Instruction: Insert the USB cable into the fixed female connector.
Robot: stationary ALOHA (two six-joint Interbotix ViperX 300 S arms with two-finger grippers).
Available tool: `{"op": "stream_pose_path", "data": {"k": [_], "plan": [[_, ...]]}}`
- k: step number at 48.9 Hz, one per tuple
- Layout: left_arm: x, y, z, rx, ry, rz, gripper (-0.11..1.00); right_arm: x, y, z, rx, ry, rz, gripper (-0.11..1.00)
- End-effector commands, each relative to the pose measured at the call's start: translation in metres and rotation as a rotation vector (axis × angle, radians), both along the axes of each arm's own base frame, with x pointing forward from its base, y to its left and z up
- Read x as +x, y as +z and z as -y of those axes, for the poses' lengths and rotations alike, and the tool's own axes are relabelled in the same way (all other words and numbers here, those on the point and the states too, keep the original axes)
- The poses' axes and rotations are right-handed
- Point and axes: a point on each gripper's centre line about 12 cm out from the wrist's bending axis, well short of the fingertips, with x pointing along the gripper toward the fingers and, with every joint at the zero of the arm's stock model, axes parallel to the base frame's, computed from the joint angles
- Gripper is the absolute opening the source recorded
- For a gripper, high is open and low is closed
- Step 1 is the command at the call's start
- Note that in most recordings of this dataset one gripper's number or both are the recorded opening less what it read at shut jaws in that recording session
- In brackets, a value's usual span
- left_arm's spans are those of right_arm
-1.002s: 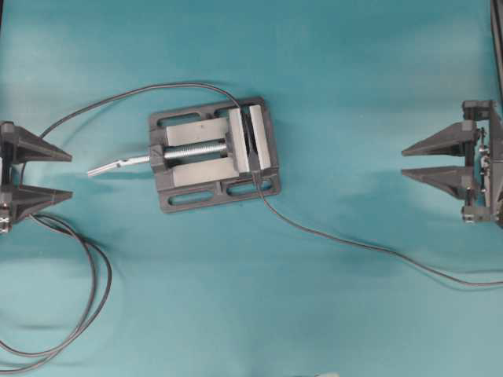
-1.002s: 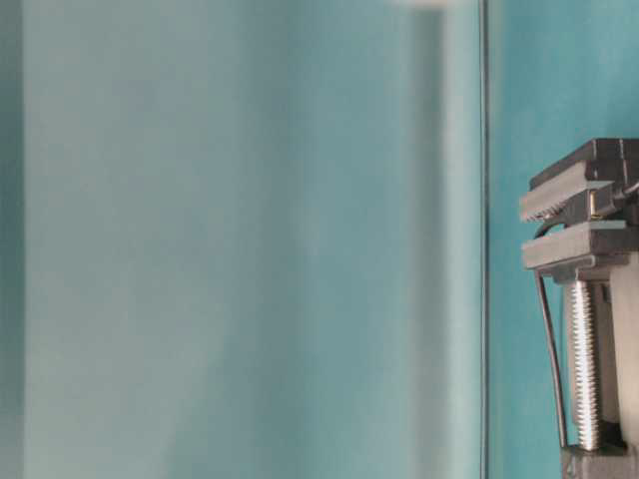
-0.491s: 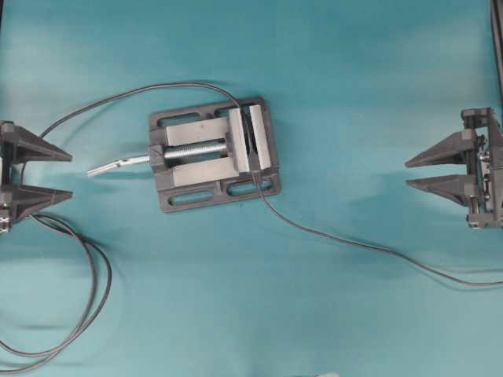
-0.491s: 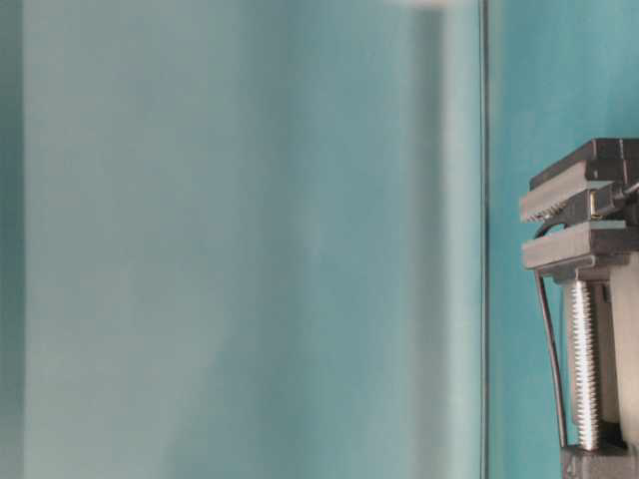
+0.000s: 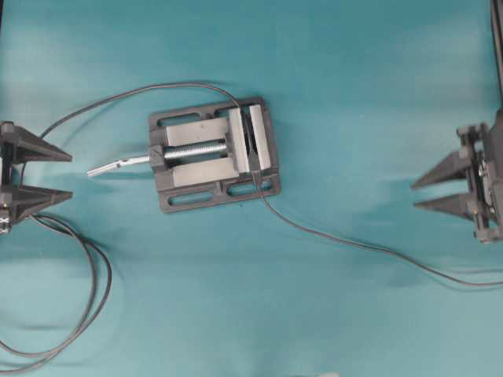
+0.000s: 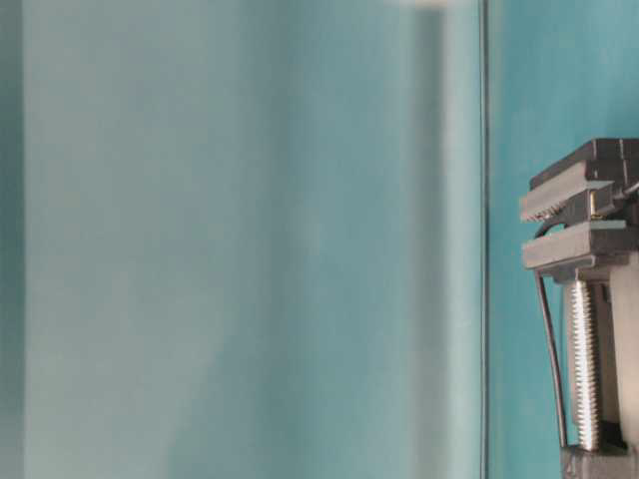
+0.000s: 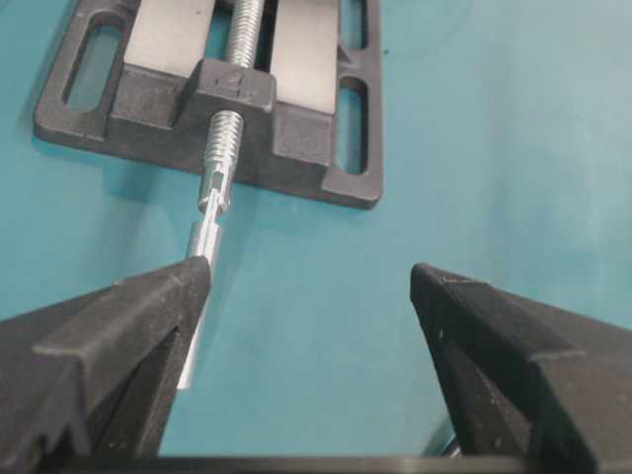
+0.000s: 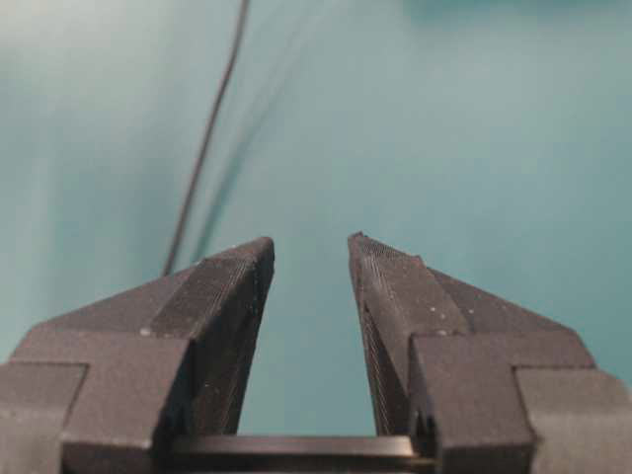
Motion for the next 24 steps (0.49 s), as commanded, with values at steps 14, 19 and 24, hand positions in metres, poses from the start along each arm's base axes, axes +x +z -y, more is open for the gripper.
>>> {"op": "stream_pose_path", "data": {"k": [14, 19, 24], "plan": [[0.0024, 0.0039, -0.0003, -0.010, 0.006, 0.008, 0.98, 0.0024, 0.0059, -0.0148, 0.061, 0.095, -0.063, 0.41], [0.0024, 0.0041, -0.0003, -0.009, 0.006, 0.010, 0.98, 0.0021, 0.0054, -0.0147, 0.062, 0.094, -0.065, 0.41], [0.0024, 0.0039, -0.0003, -0.010, 0.006, 0.008, 0.98, 0.0024, 0.0059, -0.0148, 0.063, 0.094, -0.063, 0.41]]}}
